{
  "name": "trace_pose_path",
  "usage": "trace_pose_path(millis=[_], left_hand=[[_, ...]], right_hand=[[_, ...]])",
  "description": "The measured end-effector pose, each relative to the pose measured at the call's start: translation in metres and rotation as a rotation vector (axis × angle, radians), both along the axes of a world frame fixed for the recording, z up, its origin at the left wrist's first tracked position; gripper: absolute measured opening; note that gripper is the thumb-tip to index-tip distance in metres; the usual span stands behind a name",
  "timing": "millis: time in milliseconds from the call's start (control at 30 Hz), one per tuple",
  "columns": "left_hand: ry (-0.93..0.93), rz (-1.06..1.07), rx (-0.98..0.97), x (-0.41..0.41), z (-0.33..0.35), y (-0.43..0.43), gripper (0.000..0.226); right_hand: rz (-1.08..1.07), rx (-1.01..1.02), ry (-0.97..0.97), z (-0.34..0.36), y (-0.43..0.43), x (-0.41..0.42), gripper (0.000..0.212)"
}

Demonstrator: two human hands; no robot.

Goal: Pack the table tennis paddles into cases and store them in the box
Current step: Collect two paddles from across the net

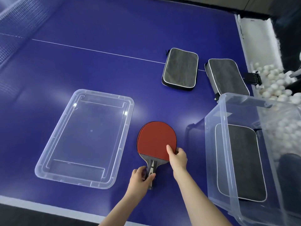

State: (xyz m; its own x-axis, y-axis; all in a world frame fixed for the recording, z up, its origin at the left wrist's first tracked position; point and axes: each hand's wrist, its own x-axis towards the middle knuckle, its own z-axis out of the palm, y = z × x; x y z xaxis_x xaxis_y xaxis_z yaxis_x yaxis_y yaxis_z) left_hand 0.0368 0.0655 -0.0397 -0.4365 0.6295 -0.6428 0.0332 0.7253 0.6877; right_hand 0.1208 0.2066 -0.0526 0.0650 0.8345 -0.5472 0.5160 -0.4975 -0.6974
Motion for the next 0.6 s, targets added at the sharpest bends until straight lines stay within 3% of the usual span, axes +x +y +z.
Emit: trace_pose_path(millis=[300,433,600], left_hand=[[0.032,0.017,-0.003,-0.003,-0.001,0.003,0.035],[0.016,0.108,-0.001,-0.021,0.002,0.012,0.054],[0.052,0.232,0.110,-0.059,0.010,0.047,0.060]], right_hand=[[0.013,0.110,-0.041,0.008,0.005,-0.001,0.028],[-0.041,0.215,-0.076,0.017,0.025,-0.008,0.036],[-0.104,0.252,0.021,0.032,0.091,-0.034,0.036]])
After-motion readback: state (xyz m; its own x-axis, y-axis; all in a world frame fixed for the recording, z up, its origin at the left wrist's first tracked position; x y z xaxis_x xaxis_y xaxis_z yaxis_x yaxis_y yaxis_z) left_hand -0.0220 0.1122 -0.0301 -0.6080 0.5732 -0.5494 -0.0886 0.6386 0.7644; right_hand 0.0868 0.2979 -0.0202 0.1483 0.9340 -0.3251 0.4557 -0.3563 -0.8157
